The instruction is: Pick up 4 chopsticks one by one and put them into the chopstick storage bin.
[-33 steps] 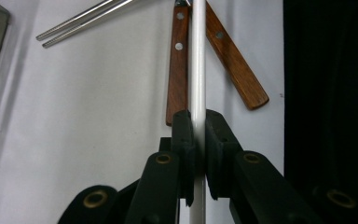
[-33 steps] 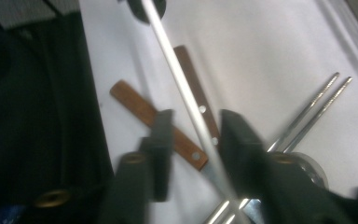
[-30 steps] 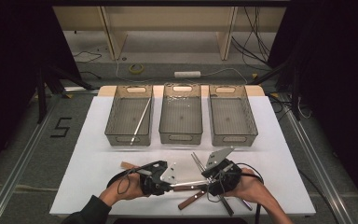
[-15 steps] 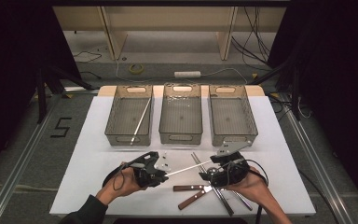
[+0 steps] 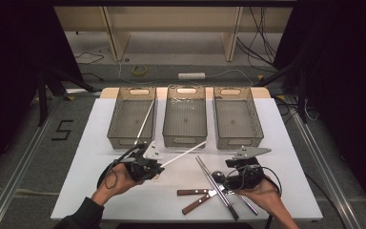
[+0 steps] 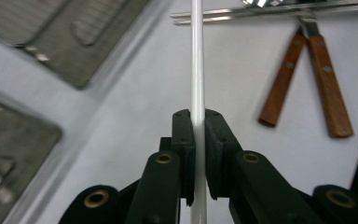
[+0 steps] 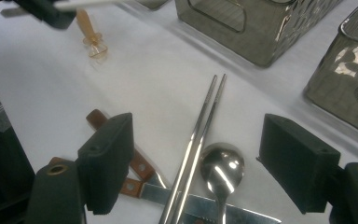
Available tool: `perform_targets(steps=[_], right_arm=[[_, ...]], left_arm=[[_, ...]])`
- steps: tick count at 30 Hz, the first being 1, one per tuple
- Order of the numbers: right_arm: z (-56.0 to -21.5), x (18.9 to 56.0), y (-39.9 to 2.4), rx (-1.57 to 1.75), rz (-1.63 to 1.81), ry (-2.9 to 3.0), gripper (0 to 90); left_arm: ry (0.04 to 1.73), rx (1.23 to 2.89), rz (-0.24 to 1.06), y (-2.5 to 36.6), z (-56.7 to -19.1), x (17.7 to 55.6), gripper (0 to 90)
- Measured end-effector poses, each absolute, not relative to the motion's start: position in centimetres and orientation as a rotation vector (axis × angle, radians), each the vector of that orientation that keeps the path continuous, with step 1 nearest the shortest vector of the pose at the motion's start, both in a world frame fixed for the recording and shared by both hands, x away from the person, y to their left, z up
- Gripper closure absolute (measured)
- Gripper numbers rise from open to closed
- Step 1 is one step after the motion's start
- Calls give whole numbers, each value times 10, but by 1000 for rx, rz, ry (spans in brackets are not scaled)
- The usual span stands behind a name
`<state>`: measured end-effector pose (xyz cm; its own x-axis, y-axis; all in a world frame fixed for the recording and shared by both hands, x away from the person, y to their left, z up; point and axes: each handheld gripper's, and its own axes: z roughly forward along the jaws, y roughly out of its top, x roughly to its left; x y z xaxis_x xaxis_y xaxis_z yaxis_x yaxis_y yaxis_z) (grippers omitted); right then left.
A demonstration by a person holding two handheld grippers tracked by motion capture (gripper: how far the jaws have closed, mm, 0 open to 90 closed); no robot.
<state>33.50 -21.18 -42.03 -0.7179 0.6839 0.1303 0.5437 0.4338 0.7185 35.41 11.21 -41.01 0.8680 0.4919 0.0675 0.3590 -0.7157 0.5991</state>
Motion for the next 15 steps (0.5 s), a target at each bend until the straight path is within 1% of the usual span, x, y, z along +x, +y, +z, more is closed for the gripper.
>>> perform_targets(steps=[4, 8, 15], right_arm=[[-422, 332, -211, 1079, 1151, 2500, 255], [-425, 328, -210, 1082, 1130, 2509, 254], [-428, 323, -211, 1084, 1129, 2512, 242]], left_arm=[[727, 2360, 350, 126, -400, 365, 833], [832, 2266, 363, 142, -391, 379, 833], [968, 2168, 430, 168, -380, 404, 833]])
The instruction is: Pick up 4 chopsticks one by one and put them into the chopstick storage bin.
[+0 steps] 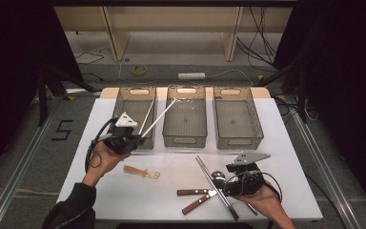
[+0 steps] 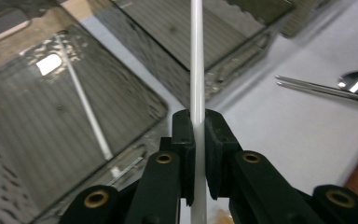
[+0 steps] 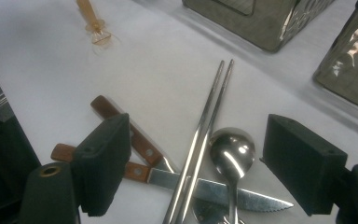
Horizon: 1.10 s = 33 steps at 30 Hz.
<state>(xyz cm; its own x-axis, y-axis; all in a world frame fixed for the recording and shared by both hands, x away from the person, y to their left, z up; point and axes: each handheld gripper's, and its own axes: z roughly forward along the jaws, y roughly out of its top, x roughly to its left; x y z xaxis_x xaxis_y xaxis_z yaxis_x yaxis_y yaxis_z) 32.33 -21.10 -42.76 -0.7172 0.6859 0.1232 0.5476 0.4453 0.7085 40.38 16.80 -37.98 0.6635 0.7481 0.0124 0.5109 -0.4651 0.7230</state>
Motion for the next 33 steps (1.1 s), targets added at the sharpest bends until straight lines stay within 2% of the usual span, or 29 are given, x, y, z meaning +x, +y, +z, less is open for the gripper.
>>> perform_targets(steps=[12, 22, 33], right_arm=[[-430, 315, -207, 1061, 1124, 2535, 240], [-431, 312, -203, 1028, 1119, 2560, 240], [-432, 312, -202, 1032, 1120, 2564, 240]], left_arm=[[1152, 2049, 475, 190, -385, 455, 833], [1255, 2024, 537, 200, -388, 493, 832], [1316, 2022, 577, 201, -400, 512, 830]])
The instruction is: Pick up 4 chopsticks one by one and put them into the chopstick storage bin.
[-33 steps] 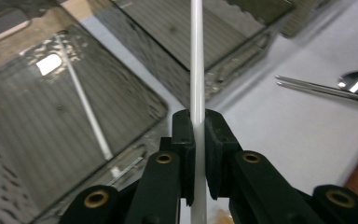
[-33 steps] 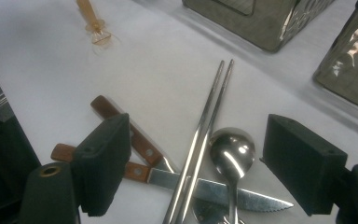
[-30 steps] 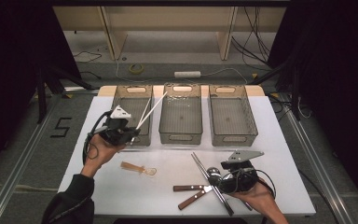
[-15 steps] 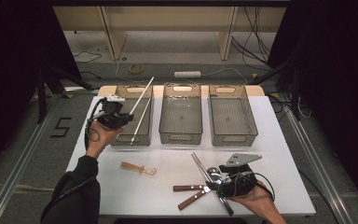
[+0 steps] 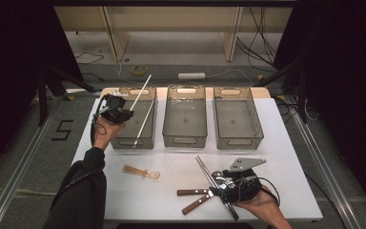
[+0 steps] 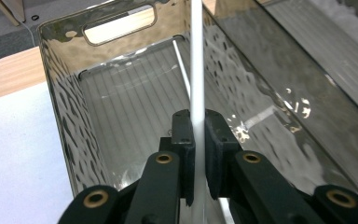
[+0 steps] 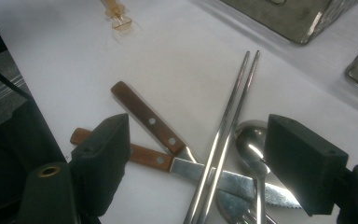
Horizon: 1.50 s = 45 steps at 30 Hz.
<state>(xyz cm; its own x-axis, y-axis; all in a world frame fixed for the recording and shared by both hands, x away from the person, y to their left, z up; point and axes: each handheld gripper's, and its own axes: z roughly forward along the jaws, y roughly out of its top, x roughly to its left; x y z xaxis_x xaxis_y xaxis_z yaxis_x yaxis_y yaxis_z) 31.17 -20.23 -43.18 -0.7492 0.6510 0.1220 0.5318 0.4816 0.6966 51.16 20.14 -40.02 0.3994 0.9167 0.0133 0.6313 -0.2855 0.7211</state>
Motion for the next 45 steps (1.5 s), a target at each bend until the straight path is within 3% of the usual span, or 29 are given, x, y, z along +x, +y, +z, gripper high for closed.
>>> perform_targets(steps=[20, 27, 38, 45], right_arm=[[-431, 312, -202, 1031, 1124, 2568, 246], [-432, 312, -203, 1033, 1111, 2574, 246], [-432, 316, -208, 1073, 1028, 2573, 307], [-434, 319, -210, 1113, 968, 2583, 313]], left_arm=[[1390, 2018, 520, 207, -423, 515, 805], [1367, 1976, 495, 208, -416, 506, 697], [1263, 1964, 403, 199, -399, 460, 356], [1177, 1954, 388, 192, -392, 431, 293]])
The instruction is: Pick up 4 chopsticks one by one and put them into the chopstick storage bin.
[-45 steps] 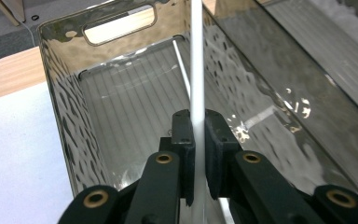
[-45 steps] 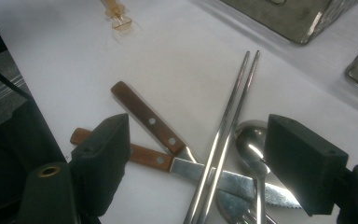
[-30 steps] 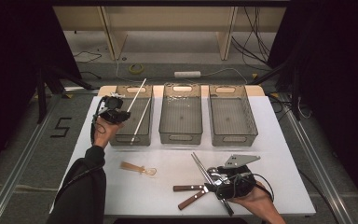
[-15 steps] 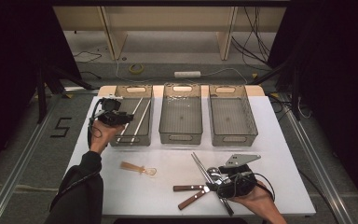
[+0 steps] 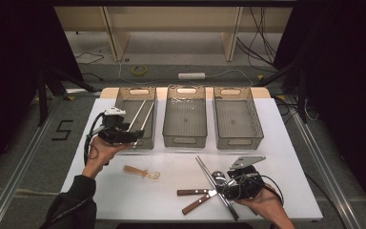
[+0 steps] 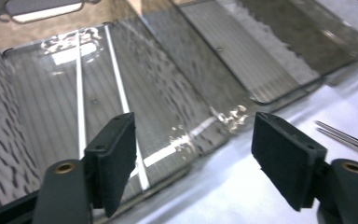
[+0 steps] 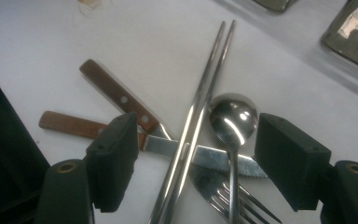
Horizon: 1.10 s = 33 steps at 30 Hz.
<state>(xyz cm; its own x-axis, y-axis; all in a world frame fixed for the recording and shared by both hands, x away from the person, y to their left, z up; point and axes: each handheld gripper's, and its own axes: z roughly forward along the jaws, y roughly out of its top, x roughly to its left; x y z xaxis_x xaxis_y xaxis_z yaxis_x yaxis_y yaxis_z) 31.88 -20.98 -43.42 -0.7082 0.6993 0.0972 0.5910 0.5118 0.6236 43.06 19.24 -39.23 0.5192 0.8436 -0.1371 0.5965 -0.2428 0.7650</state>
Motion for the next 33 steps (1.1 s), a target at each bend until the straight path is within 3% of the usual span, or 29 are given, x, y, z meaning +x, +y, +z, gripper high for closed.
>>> perform_targets(steps=[5, 13, 26, 33], right_arm=[[-437, 318, -209, 1133, 906, 2593, 363], [-444, 315, -208, 1146, 826, 2636, 531], [-452, 309, -206, 1133, 746, 2688, 676], [-455, 308, -204, 1135, 720, 2700, 711]], left_arm=[[1117, 1950, 384, 185, -391, 409, 256], [1038, 1948, 368, 174, -398, 376, 213], [974, 1930, 376, 164, -416, 345, 186], [960, 1938, 395, 161, -420, 336, 185]])
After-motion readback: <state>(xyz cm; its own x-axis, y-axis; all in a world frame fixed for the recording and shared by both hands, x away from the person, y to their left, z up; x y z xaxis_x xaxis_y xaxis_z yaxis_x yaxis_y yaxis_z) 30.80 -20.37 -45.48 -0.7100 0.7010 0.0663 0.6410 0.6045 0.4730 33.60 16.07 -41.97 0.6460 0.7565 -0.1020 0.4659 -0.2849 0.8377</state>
